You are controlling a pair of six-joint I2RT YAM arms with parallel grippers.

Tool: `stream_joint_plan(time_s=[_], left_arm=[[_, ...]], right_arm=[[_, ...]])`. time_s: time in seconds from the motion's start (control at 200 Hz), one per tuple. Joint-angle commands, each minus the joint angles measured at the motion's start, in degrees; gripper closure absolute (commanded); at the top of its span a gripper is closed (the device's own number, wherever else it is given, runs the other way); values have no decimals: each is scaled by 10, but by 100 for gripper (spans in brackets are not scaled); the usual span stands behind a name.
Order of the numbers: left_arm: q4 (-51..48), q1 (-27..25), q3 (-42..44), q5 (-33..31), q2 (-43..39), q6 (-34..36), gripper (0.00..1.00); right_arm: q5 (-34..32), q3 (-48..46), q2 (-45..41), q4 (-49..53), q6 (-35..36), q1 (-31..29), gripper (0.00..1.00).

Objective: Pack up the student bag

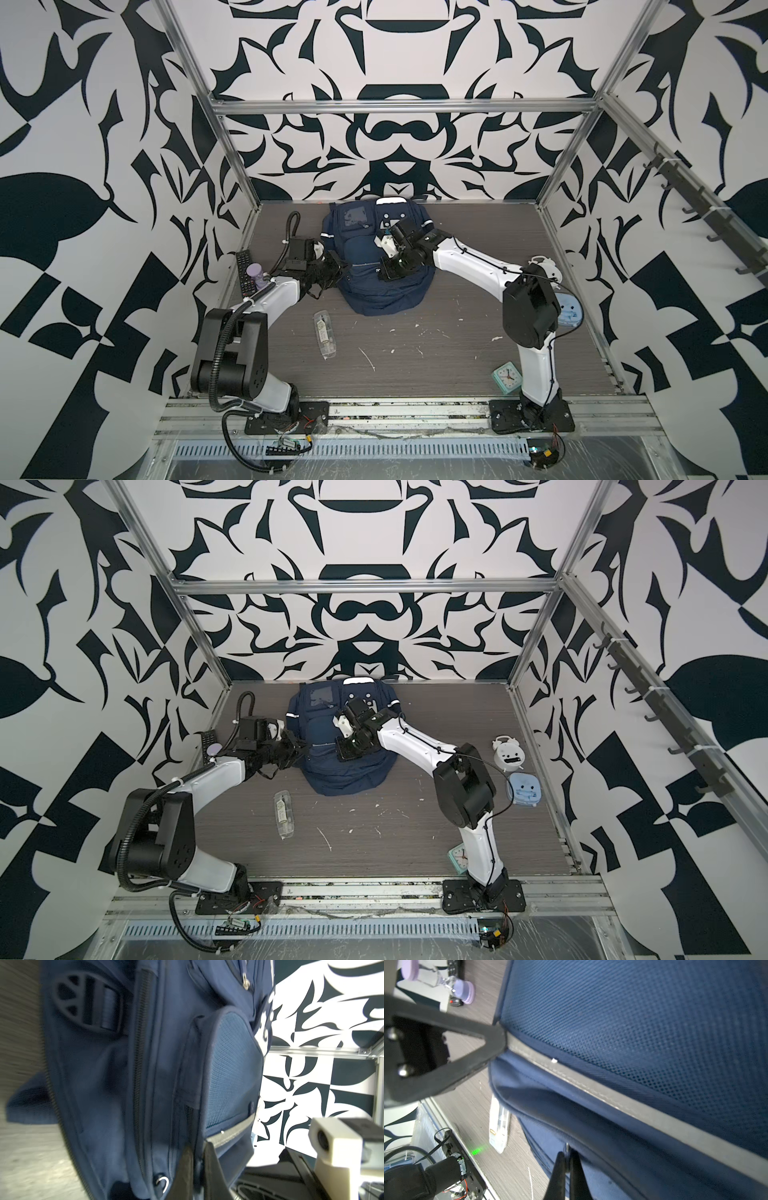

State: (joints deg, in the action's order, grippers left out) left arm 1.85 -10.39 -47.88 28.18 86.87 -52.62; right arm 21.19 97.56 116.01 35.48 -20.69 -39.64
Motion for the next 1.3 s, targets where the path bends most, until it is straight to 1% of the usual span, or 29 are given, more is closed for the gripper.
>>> stream_joint_plan(time_s=[0.0, 0.135, 0.285, 0.36, 0.52, 0.705, 0.77, 0.83, 0.965, 1.045, 1.135, 1.295], left_arm=[[-4, -45, -13, 30, 14, 0, 100], [-4, -72, -49, 30, 33, -5, 100], [-4, -80, -79, 29, 52, -10, 100], [-4, -84, -90, 27, 61, -11, 100], [-4, -93, -103, 25, 73, -14, 100], [-5, -97, -102, 22, 76, -14, 100], [-11, -97, -102, 18, 75, -10, 96], [-20, -97, -103, 20, 74, -4, 90], [-55, -87, -104, 4, 65, 21, 70], [-70, -70, -104, -1, 61, 34, 61], [-87, -53, -114, -3, 65, 51, 58], [-109, -37, -150, -4, 94, 81, 58]], right_arm=[[-25, -20, -48, -22, 17, 15, 100], [-22, -61, -69, -17, 17, 14, 100], [-16, -95, -93, -25, 20, 3, 100], [-8, -99, -96, -31, 17, -12, 100], [-3, -68, -71, -38, 13, -47, 100], [3, -1, -20, -39, -4, -56, 100], [3, 14, -12, -44, -8, -55, 100], [-3, 18, -13, -45, -8, -54, 100], [-9, -6, -34, -49, -9, -46, 100], [-11, -35, -56, -51, -10, -39, 100], [-15, -70, -83, -53, -10, -34, 100], [-29, -145, -128, -67, -12, -22, 100]])
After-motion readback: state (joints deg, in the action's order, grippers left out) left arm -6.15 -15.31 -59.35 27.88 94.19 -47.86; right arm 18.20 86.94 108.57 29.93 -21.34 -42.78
